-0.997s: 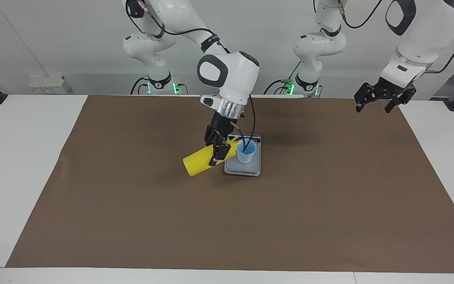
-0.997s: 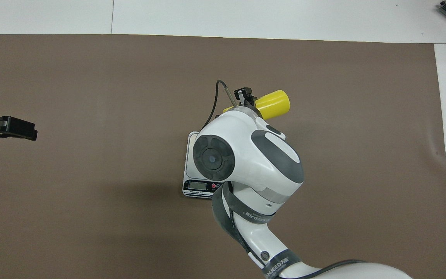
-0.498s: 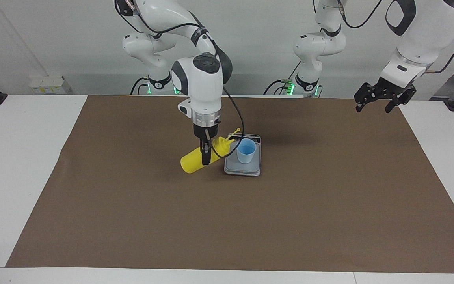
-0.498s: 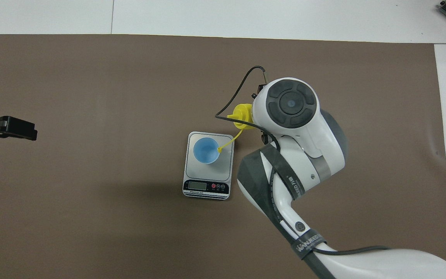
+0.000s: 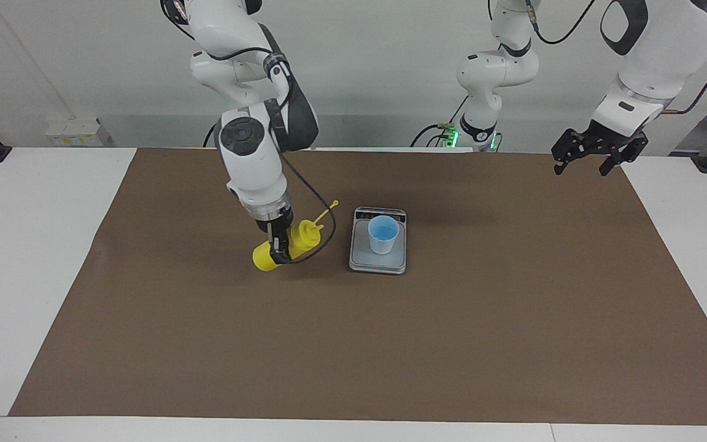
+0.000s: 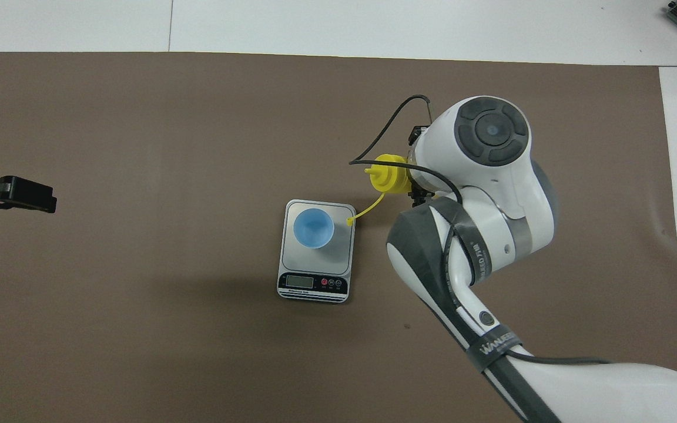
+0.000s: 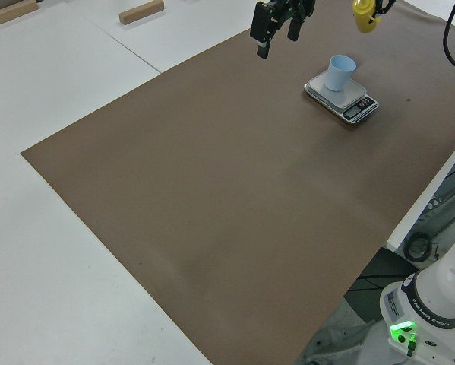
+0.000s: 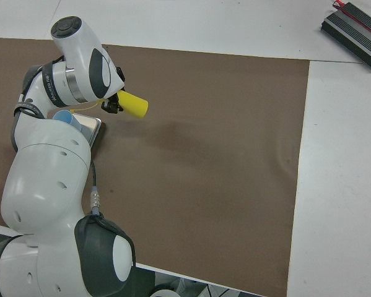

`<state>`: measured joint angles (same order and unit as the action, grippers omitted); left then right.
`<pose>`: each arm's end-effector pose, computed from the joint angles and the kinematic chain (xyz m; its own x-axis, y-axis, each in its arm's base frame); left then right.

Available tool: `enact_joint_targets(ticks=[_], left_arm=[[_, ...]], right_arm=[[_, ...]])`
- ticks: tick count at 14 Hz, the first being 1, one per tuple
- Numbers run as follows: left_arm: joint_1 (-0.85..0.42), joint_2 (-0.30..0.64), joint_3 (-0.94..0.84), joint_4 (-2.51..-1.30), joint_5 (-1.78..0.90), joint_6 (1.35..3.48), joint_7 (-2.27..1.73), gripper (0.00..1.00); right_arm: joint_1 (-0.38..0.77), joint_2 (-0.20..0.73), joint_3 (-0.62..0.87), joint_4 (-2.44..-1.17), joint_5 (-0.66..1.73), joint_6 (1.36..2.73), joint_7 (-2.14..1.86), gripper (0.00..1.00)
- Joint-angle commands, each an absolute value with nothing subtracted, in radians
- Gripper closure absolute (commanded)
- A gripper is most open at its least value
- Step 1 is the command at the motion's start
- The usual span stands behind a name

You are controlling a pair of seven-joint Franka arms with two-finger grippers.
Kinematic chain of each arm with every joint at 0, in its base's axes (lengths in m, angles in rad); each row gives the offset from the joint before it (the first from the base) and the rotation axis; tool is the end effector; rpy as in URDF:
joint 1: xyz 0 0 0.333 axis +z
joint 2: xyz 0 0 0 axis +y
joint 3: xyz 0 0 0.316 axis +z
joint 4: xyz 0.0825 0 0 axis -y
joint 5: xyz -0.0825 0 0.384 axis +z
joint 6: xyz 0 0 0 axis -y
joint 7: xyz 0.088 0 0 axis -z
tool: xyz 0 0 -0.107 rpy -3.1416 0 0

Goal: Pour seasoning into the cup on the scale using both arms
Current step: 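Turn the bottle upright and carry it back with the right gripper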

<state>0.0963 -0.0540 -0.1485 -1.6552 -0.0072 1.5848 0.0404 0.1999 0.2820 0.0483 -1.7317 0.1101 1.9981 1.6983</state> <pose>0.5372 -0.0310 0.6150 0.9956 -0.0920 -0.0170 -0.0920 -0.9958 -0.0001 0.6154 0.1605 0.4158 0.0702 -0.9915 -0.1094 -0.9967 -0.0741 0.0323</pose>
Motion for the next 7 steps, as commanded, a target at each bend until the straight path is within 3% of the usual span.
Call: enact_joint_targets(ticks=[1, 7], left_arm=[[0.101, -0.064, -0.149, -1.661, -0.014, 1.572, 0.031, 0.00], [0.101, -0.064, -0.149, -1.661, -0.014, 1.574, 0.031, 0.00]], right_arm=[[0.097, 0.213, 0.061, -1.837, 0.219, 1.985, 1.521, 1.00], [-0.113, 0.193, 0.061, -1.914, 0.457, 1.985, 1.243, 1.00]])
